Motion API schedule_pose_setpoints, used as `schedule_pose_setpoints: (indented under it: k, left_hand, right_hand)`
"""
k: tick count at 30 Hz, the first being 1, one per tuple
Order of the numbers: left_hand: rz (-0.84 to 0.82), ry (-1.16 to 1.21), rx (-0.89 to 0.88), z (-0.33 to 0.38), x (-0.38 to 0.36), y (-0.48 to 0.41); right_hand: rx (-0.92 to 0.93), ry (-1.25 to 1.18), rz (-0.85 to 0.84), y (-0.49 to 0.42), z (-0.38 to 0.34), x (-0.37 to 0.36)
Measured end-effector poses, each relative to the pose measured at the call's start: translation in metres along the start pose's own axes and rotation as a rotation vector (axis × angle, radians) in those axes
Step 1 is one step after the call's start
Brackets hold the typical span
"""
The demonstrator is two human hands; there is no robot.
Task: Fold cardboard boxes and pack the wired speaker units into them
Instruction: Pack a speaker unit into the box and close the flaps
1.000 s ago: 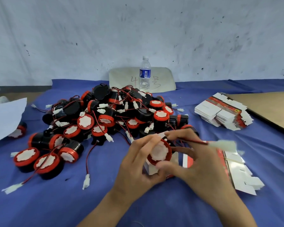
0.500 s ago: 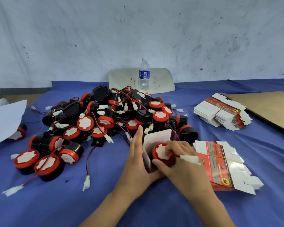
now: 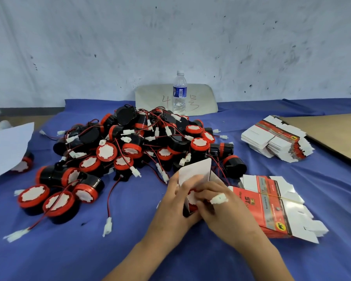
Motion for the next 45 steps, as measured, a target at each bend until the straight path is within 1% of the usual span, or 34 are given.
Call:
schedule_pose_setpoints:
  k: [2, 4, 9, 12, 15, 16, 18, 20, 22, 26, 28, 30, 33, 34, 38, 40, 41, 43, 45]
  left_hand:
    - [0.013, -0.025, -0.031, 0.004, -0.001, 0.002]
    - [0.038, -0.052, -0.030, 0.005, 0.000, 0.003]
    - [0.075, -0.128, 0.050, 0.003, 0.001, 0.002]
    - [0.084, -0.183, 0.047, 0.006, 0.001, 0.002]
    - [0.091, -0.210, 0.043, 0.007, 0.001, 0.001]
    - [0.089, -0.216, 0.050, 0.007, 0.001, 0.000]
    - [0.094, -0.215, 0.049, 0.007, 0.002, 0.001]
    - [0.113, -0.235, 0.028, 0.009, 0.002, 0.002]
    - [0.122, -0.269, 0.016, 0.012, 0.001, 0.002]
    - [0.112, -0.302, 0.009, 0.015, 0.001, 0.001]
    - [0.111, -0.267, -0.006, 0.016, 0.000, 0.002]
    - [0.112, -0.215, -0.022, 0.017, -0.001, 0.003]
    - [0.103, -0.177, -0.026, 0.016, -0.002, 0.004]
    - [0.099, -0.188, -0.030, 0.016, -0.003, 0.004]
    - [0.086, -0.221, 0.002, 0.013, -0.004, 0.003]
    - [0.092, -0.229, -0.001, 0.013, -0.004, 0.003]
    - [0.097, -0.226, -0.005, 0.014, -0.004, 0.003]
    - [0.095, -0.215, -0.004, 0.013, -0.004, 0.003]
    - [0.093, -0.214, -0.010, 0.012, -0.004, 0.002]
  right_hand:
    - [0.000, -0.015, -0.015, 0.000, 0.000, 0.000]
    - [-0.024, -0.051, 0.015, 0.001, 0.002, 0.004]
    - [-0.173, -0.271, 0.241, 0.005, 0.018, 0.016]
    - [-0.257, -0.402, 0.457, 0.012, 0.025, 0.020]
    - [-0.180, -0.484, 0.741, 0.022, 0.021, 0.036]
    - [-0.147, -0.484, 0.811, 0.025, 0.019, 0.041]
    - [-0.094, -0.409, 0.874, 0.028, 0.015, 0.048]
    - [-0.066, -0.326, 0.832, 0.026, 0.012, 0.046]
    - [-0.042, -0.247, 0.731, 0.021, 0.007, 0.041]
    - [-0.077, -0.207, 0.575, 0.014, 0.006, 0.032]
    - [-0.088, -0.174, 0.461, 0.012, 0.011, 0.024]
    - [-0.036, -0.094, 0.387, 0.009, 0.010, 0.018]
    - [0.067, 0.063, 0.432, 0.007, 0.001, 0.020]
    - [0.079, 0.074, 0.470, 0.008, 0.000, 0.022]
    - [-0.015, -0.086, 0.755, 0.023, 0.015, 0.041]
    - [-0.057, -0.149, 0.836, 0.030, 0.021, 0.046]
    - [-0.076, -0.183, 0.835, 0.030, 0.024, 0.046]
    - [-0.094, -0.225, 0.762, 0.026, 0.026, 0.040]
    - [-0.050, -0.133, 0.652, 0.021, 0.022, 0.032]
Point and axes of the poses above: each hand's wrist, its own y-axis away from the middle knuckle, its own x-axis out of the back of the hand, z = x × y, the point moved 7 cm from there along -y, towards the middle knuckle, and after that the axes turned 12 degrees about x, right-handed, at the moved point
